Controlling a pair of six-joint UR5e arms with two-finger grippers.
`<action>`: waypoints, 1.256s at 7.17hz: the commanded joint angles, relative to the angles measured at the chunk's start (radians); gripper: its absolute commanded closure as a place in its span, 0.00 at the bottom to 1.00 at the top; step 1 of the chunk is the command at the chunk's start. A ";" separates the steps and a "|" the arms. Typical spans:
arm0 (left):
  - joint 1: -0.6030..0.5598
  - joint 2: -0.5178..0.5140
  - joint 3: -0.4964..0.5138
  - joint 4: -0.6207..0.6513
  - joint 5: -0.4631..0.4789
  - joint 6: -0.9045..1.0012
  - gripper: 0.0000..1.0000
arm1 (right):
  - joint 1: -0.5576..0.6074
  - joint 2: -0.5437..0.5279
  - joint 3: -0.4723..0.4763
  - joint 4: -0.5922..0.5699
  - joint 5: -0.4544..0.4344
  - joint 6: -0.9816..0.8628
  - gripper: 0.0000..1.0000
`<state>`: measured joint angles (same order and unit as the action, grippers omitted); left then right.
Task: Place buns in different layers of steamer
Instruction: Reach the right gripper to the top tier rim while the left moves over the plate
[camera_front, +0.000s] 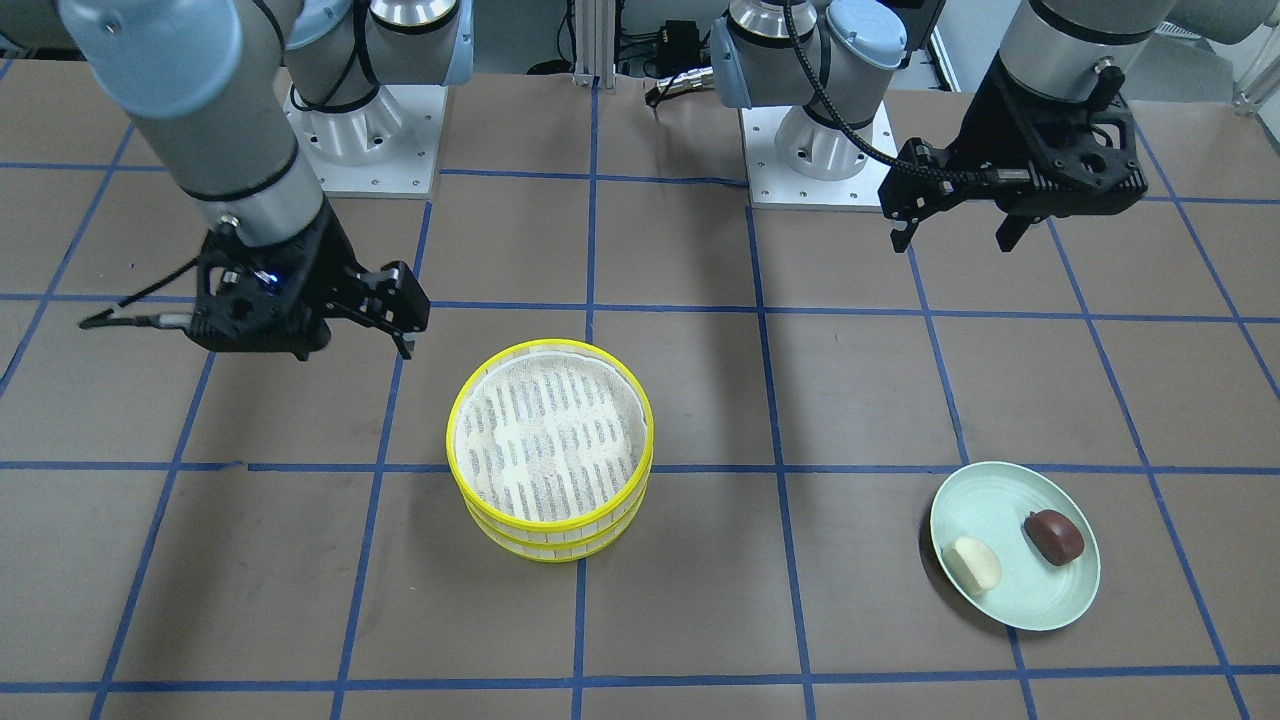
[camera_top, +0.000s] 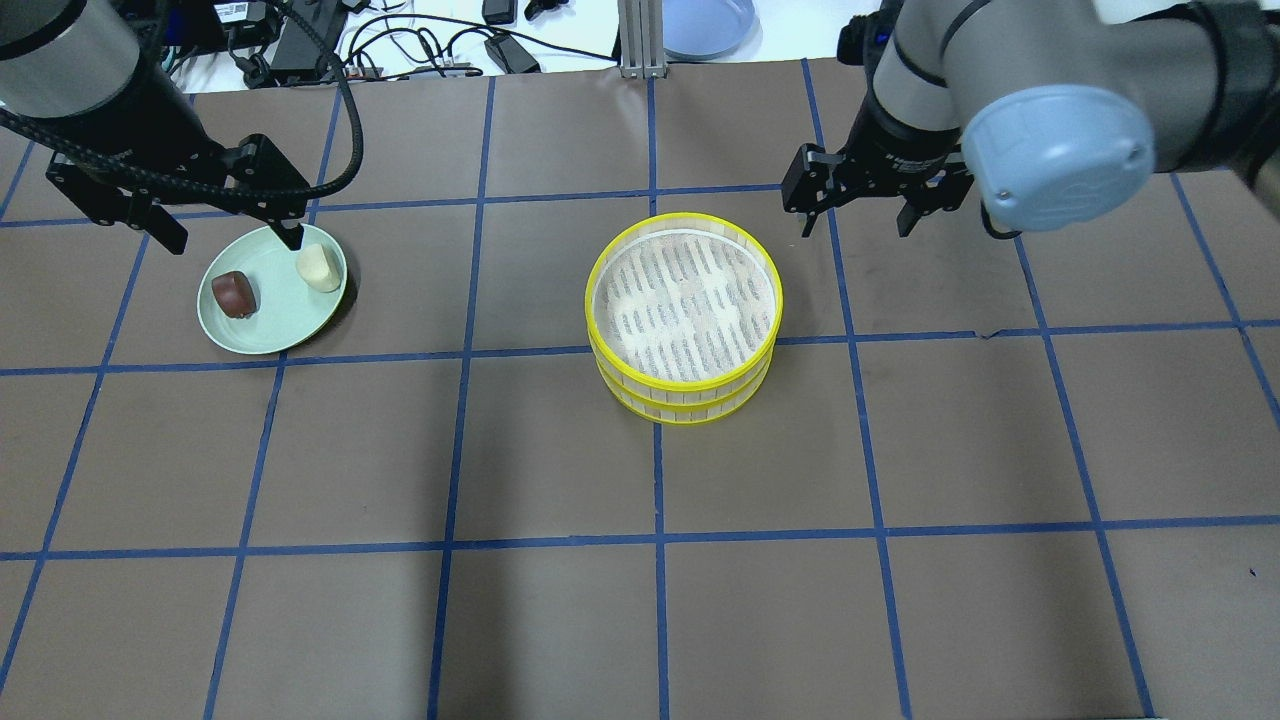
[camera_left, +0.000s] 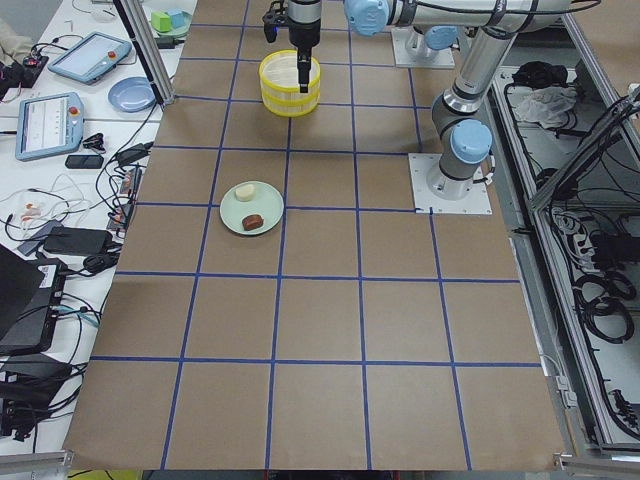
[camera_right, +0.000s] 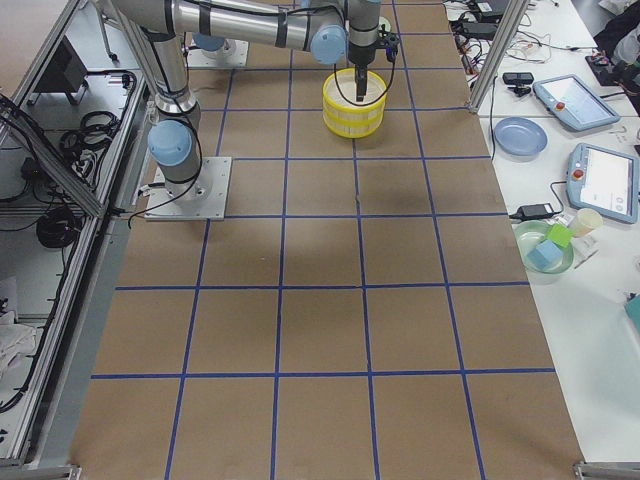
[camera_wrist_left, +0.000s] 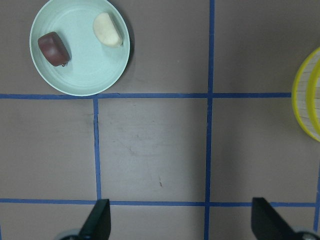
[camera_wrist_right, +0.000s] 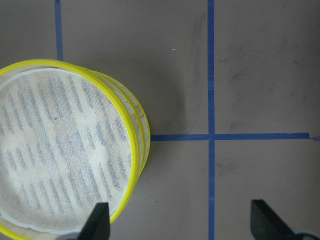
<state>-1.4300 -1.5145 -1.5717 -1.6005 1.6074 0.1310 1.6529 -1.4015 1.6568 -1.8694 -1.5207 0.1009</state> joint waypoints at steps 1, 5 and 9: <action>0.016 0.005 -0.002 -0.003 -0.001 0.015 0.00 | 0.056 0.093 0.035 -0.074 -0.025 0.055 0.11; 0.060 -0.054 -0.068 0.142 -0.006 0.015 0.00 | 0.071 0.173 0.074 -0.177 -0.026 0.085 0.93; 0.128 -0.231 -0.105 0.396 -0.108 -0.023 0.00 | 0.071 0.096 0.043 -0.160 -0.021 0.085 1.00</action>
<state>-1.3147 -1.6853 -1.6740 -1.2664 1.5319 0.1250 1.7243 -1.2664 1.7149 -2.0351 -1.5473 0.1870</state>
